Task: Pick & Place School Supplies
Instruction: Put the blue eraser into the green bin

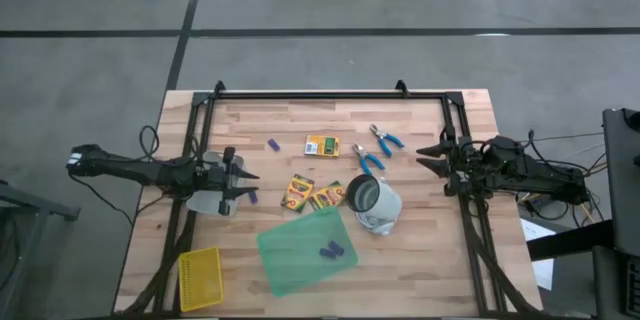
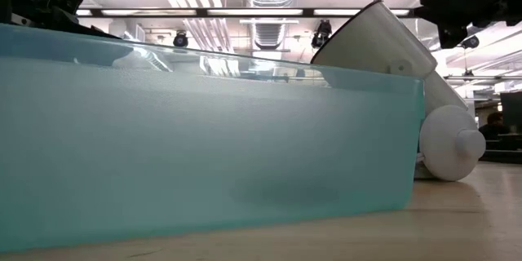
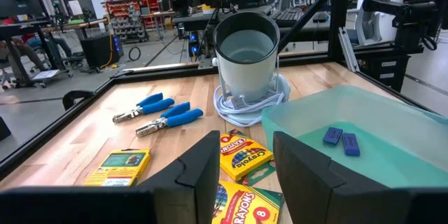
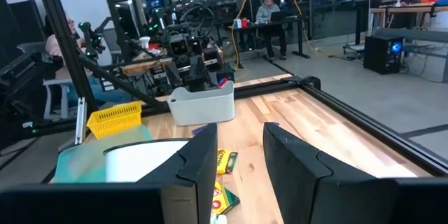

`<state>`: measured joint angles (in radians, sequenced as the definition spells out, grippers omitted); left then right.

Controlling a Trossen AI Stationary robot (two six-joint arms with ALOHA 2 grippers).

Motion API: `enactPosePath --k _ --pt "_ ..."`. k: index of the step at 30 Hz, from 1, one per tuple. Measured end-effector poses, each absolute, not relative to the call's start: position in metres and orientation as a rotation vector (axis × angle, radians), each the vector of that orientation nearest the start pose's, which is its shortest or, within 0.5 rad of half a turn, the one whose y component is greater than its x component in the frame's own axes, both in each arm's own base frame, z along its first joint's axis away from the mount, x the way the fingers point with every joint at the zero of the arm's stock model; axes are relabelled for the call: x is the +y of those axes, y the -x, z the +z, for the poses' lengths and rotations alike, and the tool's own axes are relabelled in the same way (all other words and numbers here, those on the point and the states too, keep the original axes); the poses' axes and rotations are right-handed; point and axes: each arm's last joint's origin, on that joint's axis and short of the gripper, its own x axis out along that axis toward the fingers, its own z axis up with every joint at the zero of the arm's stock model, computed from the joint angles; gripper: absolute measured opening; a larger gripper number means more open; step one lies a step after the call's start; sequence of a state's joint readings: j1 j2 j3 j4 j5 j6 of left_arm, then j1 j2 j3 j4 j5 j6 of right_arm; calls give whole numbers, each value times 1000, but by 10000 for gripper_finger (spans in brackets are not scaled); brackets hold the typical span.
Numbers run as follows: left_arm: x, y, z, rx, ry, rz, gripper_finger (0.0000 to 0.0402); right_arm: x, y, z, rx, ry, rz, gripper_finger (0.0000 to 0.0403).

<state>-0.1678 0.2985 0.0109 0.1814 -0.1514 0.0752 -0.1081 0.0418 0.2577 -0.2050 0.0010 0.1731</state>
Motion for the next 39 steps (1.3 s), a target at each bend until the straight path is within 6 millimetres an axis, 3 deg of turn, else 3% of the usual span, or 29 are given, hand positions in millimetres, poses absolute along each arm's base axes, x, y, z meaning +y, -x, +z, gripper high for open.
enactPosePath --k 6,14,20,31,36,39 --pt "-15 -115 159 104 -88 -20 139 -9 -79 227 -20 -172 -108 114" --pt "-13 -115 159 95 279 51 139 -9 -79 227 -20 -173 -108 114" --pt "-16 -114 162 129 291 -31 139 -9 -79 227 -20 -173 -108 114" --pt "-13 -108 221 311 239 41 139 -9 -79 227 -20 -175 -107 114" --pt "-11 -110 266 220 217 49 139 -9 -79 227 -20 -175 -107 114" --pt "-7 -112 288 259 160 120 139 -9 -79 227 -20 -175 -107 114"
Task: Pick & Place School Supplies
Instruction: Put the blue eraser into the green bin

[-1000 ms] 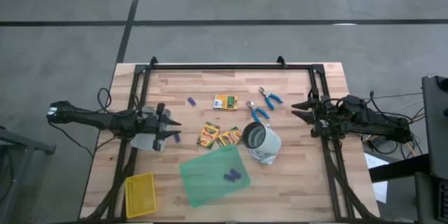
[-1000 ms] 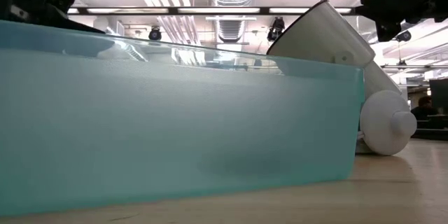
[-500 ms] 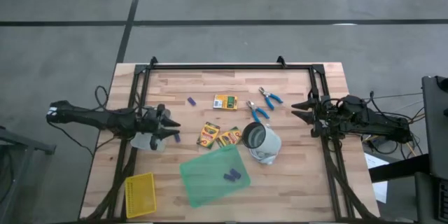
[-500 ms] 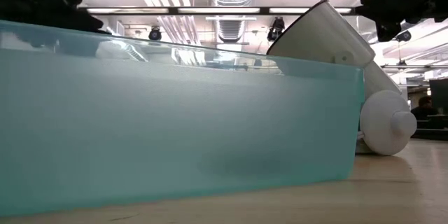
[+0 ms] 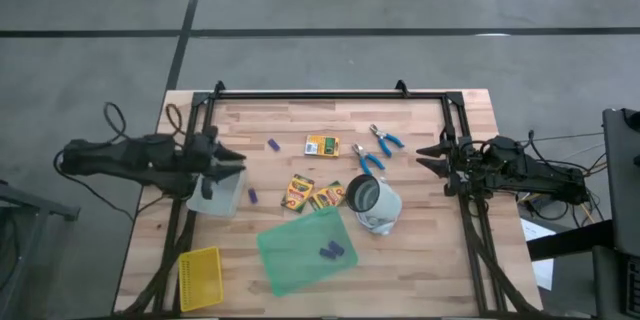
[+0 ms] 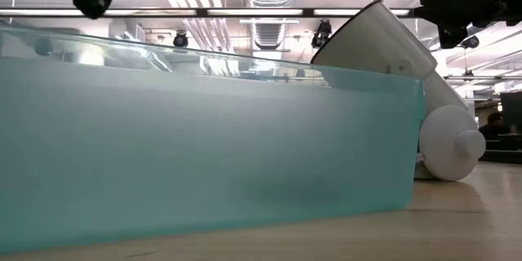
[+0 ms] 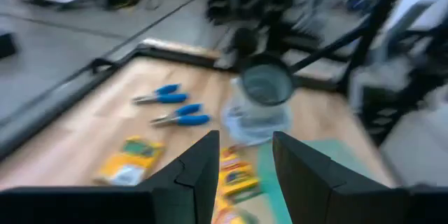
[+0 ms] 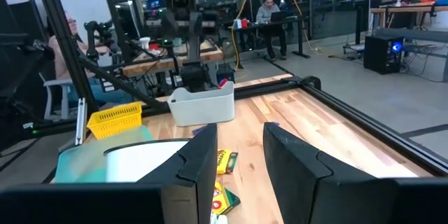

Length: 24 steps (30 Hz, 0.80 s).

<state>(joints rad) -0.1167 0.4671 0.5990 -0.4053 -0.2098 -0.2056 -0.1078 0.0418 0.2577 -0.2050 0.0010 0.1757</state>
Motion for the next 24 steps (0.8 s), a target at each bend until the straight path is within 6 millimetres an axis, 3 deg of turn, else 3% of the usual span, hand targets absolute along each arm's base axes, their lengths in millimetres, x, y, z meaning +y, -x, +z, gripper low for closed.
enactPosePath --k 6,11,16,24 --pt "4 -129 309 413 86 228 139 -9 -79 227 -20 -175 -107 114" --pt "18 -146 304 581 -44 225 139 -9 -79 227 -20 -175 -108 114" --pt "38 -156 291 661 37 155 139 -9 -79 227 -20 -175 -108 114" --pt "84 -150 286 630 163 77 139 -9 -79 227 -20 -175 -108 114"
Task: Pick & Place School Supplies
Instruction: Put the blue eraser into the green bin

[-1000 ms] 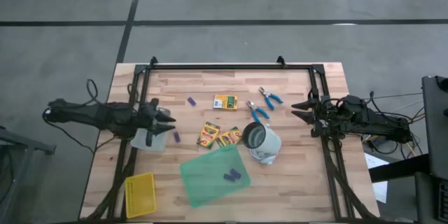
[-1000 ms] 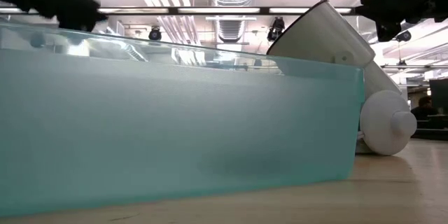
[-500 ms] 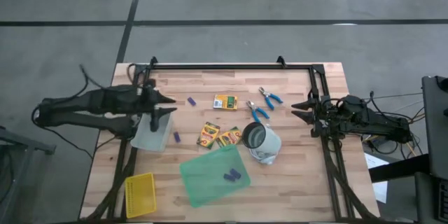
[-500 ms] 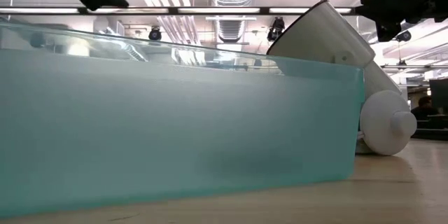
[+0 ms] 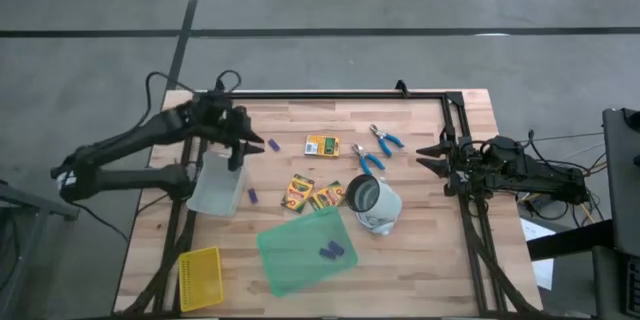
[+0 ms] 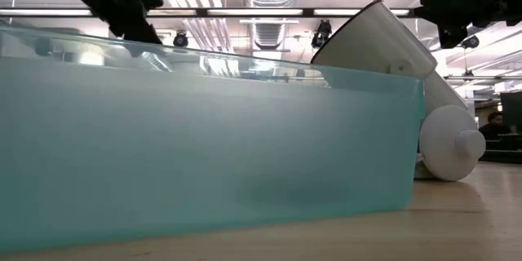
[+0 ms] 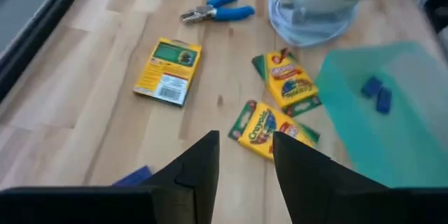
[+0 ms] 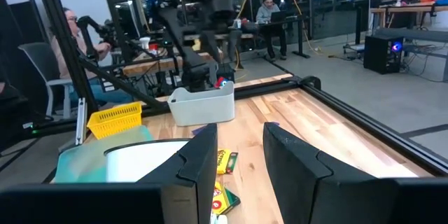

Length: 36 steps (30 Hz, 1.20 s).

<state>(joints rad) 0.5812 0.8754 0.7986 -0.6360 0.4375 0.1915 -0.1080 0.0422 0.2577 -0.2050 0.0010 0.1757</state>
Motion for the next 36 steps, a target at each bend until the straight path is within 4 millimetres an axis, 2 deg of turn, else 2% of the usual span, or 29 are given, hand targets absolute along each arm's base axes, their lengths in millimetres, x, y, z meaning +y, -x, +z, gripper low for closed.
enactPosePath --k 4,11,14,19,24,28,30,36 --pt "105 -144 282 609 240 104 139 -9 -79 227 -20 -175 -108 114" --pt "137 -150 282 621 571 287 141 -9 -79 227 -20 -175 -108 114" --pt "147 -158 286 653 743 425 142 -9 -79 227 -20 -175 -108 114" --pt "159 -167 287 747 1150 717 142 -9 -79 227 -20 -175 -108 114" --pt "174 -180 286 745 1356 889 142 -9 -79 227 -20 -175 -108 114" --pt "181 -192 276 712 1530 1020 142 -9 -79 227 -20 -175 -108 114" --pt "182 -201 268 697 1590 1080 142 -9 -79 227 -20 -175 -108 114" --pt "180 -228 246 699 1572 1190 142 -9 -79 227 -20 -175 -108 114"
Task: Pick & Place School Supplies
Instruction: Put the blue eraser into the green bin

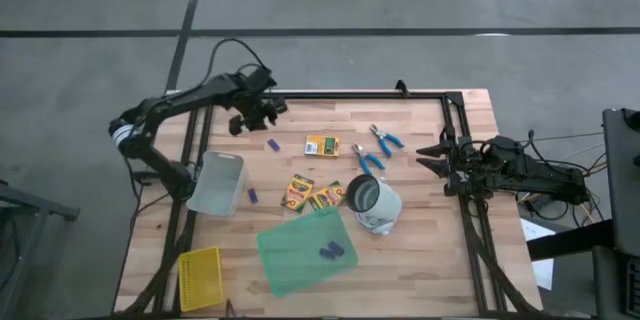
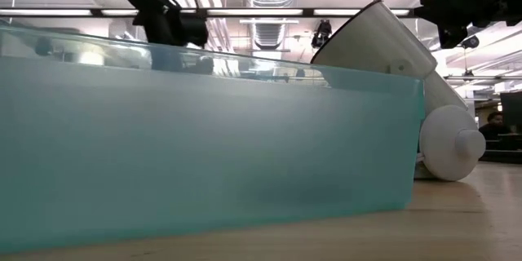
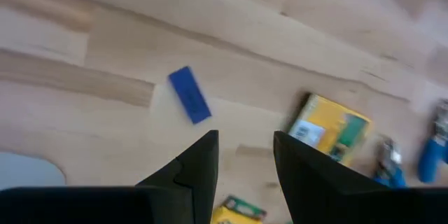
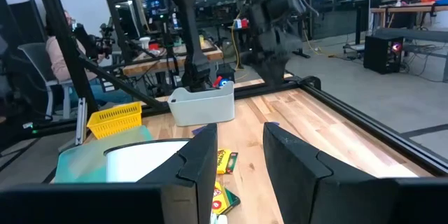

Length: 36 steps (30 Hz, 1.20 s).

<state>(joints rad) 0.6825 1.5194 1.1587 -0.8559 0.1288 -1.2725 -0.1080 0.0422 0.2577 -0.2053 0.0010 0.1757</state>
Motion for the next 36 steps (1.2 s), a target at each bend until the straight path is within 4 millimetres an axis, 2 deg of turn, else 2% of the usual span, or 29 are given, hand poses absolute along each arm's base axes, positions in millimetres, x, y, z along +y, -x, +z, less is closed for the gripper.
enactPosePath --k 7,16,27,36 --pt "179 -234 228 714 1642 1367 142 -9 -79 227 -20 -175 -108 114" --pt "183 -243 223 667 1613 1340 144 -9 -79 227 -20 -175 -108 114" --pt "182 -249 208 652 1663 1470 215 -9 -79 227 -20 -175 -108 114" --pt "181 -257 191 653 1722 1553 212 -9 -79 227 -20 -175 -108 114"
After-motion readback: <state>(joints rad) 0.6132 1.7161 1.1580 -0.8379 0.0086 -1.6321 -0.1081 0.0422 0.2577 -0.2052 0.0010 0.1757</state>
